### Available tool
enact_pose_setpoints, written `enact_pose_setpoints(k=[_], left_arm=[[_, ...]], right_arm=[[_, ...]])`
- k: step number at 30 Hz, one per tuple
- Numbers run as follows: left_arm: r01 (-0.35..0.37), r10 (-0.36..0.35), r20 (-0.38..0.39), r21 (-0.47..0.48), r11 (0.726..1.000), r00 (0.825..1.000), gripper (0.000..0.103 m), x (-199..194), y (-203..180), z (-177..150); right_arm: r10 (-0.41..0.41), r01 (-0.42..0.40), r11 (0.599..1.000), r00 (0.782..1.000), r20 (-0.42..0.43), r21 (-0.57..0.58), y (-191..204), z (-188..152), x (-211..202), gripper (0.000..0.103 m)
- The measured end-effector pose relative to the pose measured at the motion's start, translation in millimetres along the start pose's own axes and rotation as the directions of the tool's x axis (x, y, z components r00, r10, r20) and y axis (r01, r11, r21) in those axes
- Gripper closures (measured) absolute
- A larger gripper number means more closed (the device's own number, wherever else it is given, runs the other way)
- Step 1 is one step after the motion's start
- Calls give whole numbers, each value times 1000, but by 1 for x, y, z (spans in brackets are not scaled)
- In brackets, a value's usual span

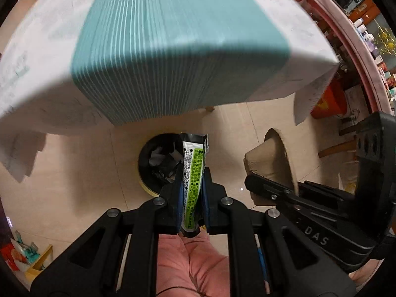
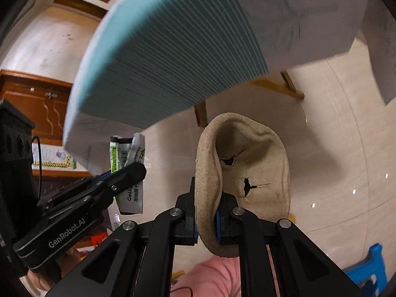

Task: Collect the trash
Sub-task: 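Carry the wrapper and cup holder over the bin and open both tools, then raise both open tools back toward the trash on the table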

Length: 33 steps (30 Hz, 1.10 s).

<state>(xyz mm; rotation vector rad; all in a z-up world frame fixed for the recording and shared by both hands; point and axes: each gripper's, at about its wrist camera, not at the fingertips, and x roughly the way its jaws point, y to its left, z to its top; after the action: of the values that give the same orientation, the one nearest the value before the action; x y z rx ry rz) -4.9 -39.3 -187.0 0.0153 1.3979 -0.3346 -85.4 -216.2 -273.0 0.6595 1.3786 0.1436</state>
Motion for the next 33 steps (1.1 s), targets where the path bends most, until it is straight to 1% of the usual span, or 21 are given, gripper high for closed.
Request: enact_pose_setpoints(k=[7, 11, 13, 14, 15, 16, 17, 18, 19, 20, 21, 22, 24, 28, 33], left_arm=[[-21, 19, -49, -42, 999, 999, 92, 65, 31, -2], [-25, 21, -63, -60, 998, 998, 92, 91, 43, -2], [-16, 11, -76, -67, 998, 997, 88, 102, 47, -2], [-15, 10, -75, -68, 998, 997, 88, 105, 46, -3], [-18, 13, -72, -67, 998, 997, 85, 108, 47, -3], [-20, 16, -71, -62, 998, 997, 77, 111, 50, -4], [-25, 21, -68, -57, 998, 997, 75, 113, 49, -4], [-29, 26, -67, -54, 998, 997, 70, 115, 50, -5], [-38, 35, -66, -50, 998, 997, 65, 117, 51, -6], [-49, 46, -62, -47, 998, 997, 63, 119, 52, -7], [-54, 51, -60, -47, 997, 997, 57, 119, 56, -8], [-62, 59, -57, -48, 997, 997, 51, 120, 58, -9], [-72, 70, -46, -50, 996, 996, 44, 119, 62, -12], [-86, 85, -32, -54, 995, 996, 39, 117, 73, -23], [-99, 99, -8, -48, 994, 995, 39, 108, 78, -31]], right_arm=[[0, 2, 996, 1000, -18, 91, -29, 4, 58, 94], [-3, 5, 993, 1000, -23, 119, -36, 9, 83, 94], [-3, 7, 992, 1000, -28, 129, -38, 12, 98, 94], [-4, 8, 991, 1000, -30, 135, -39, 14, 105, 93], [-2, 7, 990, 999, -32, 138, -39, 13, 110, 93], [0, 5, 990, 999, -36, 140, -38, 13, 114, 93], [-1, 7, 990, 999, -43, 142, -38, 13, 119, 91], [-5, 12, 990, 999, -48, 143, -38, 14, 124, 83], [-8, 15, 989, 999, -49, 145, -38, 15, 128, 77], [-11, 18, 989, 999, -47, 147, -37, 15, 132, 65], [-15, 21, 988, 999, -43, 150, -36, 13, 134, 59], [-16, 23, 988, 999, -43, 153, -35, 13, 135, 58], [-12, 18, 989, 999, -48, 146, -32, 13, 138, 57], [-15, 19, 994, 999, -36, 111, -23, 10, 135, 57], [-30, 31, 997, 999, -17, 77, -11, 6, 121, 57]])
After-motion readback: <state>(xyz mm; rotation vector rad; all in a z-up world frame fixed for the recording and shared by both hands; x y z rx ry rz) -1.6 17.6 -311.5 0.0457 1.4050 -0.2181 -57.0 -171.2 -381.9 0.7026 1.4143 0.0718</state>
